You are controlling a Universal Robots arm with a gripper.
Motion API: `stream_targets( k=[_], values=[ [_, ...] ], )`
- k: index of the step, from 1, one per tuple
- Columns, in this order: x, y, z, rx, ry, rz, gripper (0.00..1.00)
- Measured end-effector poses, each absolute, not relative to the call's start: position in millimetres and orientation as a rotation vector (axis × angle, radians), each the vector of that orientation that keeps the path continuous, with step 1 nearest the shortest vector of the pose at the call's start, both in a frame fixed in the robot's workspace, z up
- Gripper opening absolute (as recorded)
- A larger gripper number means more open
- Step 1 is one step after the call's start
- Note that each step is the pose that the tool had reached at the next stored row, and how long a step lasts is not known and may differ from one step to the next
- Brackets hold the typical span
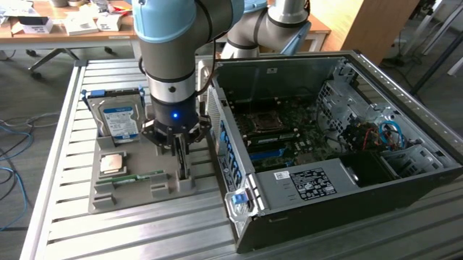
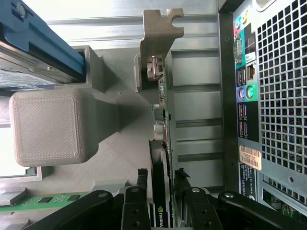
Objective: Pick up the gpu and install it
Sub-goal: 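Pick up the gpu and move the gpu toward the slot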
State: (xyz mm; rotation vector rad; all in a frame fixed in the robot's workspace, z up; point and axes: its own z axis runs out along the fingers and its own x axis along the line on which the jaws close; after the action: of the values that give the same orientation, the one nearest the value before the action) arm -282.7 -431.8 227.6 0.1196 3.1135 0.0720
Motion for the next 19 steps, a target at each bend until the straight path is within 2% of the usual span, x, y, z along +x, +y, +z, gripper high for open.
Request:
stream_targets(
  k=[19],
  values=[
    [-282.5, -431.8, 227.5, 0.12, 3.114, 0.072, 0.36]
  ],
)
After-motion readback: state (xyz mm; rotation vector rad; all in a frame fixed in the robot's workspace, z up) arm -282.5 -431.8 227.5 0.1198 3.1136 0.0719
